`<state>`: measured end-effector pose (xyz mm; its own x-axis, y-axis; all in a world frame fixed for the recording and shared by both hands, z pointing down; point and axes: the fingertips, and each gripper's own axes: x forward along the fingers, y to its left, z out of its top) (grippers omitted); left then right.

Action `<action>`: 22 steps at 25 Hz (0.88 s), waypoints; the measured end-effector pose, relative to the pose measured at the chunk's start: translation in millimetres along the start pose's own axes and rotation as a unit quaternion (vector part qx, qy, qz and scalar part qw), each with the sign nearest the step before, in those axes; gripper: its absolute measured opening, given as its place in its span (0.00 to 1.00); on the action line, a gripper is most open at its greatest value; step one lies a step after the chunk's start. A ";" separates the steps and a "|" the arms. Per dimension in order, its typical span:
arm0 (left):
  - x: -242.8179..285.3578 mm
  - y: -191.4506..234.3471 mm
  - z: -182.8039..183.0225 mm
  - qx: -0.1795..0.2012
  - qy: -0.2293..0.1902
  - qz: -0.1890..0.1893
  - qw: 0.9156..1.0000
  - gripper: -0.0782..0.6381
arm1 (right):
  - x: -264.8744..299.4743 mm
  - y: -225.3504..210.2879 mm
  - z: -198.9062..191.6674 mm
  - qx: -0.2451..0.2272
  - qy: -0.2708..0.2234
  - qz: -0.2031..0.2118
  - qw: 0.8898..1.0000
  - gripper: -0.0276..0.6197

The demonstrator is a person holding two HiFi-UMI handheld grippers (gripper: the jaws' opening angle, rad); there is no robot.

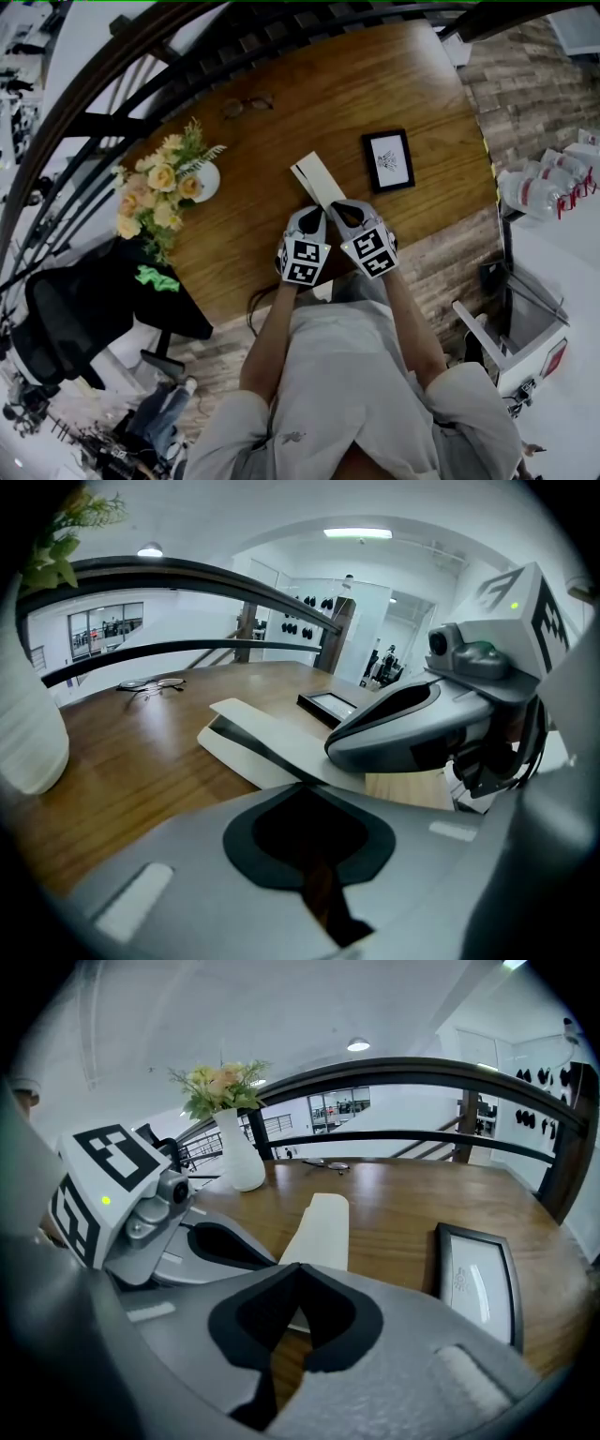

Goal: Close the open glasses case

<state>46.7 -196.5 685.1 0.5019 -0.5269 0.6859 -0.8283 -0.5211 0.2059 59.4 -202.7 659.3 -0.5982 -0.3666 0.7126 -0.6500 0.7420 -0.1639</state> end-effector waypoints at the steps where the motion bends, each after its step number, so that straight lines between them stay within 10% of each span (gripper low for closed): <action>1: 0.3 -0.4 0.3 0.000 -0.001 -0.001 1.000 0.13 | -0.1 -0.1 -0.1 0.000 0.000 0.000 1.000 0.05; 22: -4.2 3.1 -13.3 0.002 0.029 0.003 1.000 0.13 | 7.5 8.9 -7.6 -0.015 0.029 0.004 0.999 0.05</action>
<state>38.7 -186.9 692.2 0.4821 -0.4900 0.7262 -0.8297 -0.5216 0.1988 52.7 -194.6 668.3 -0.5751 -0.3284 0.7493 -0.6301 0.7619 -0.1497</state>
